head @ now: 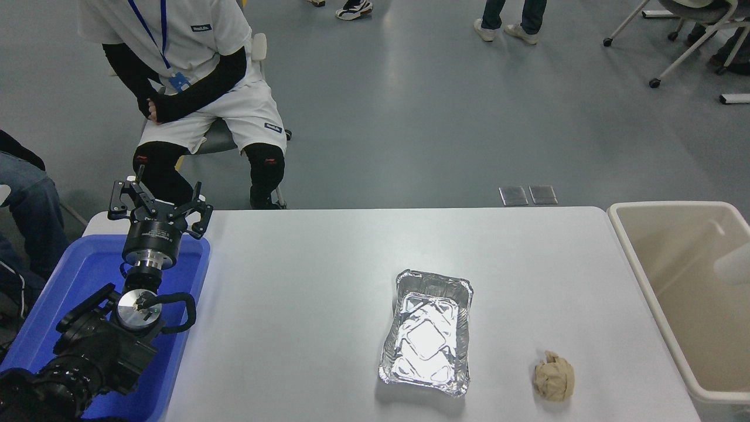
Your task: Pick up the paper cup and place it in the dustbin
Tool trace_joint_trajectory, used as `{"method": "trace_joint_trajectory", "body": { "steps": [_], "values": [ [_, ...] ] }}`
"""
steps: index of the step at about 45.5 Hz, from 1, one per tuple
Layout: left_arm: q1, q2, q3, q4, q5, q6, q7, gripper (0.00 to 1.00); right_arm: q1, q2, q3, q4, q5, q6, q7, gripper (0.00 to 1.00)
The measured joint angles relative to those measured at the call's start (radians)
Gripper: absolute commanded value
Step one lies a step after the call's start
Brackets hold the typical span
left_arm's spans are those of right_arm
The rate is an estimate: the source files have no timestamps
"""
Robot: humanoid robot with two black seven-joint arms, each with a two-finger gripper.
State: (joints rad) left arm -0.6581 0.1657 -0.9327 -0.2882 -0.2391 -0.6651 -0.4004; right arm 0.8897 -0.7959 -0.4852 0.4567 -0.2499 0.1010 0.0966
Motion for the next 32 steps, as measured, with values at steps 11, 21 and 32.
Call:
{"method": "trace_joint_trajectory", "body": {
  "steps": [11,21,32],
  "values": [
    [0.0,0.0,0.0,0.0,0.0,0.0,0.0,0.99,-0.102,0.101,0.084,-0.127,0.013,-0.068,0.0,0.0],
    [0.0,0.0,0.0,0.0,0.0,0.0,0.0,0.99,-0.166,0.187,0.122,-0.244,0.02,-0.091,0.0,0.0],
    [0.0,0.0,0.0,0.0,0.0,0.0,0.0,0.99,-0.206,0.241,0.137,-0.317,0.032,-0.099,-0.001,0.0]
  ]
}}
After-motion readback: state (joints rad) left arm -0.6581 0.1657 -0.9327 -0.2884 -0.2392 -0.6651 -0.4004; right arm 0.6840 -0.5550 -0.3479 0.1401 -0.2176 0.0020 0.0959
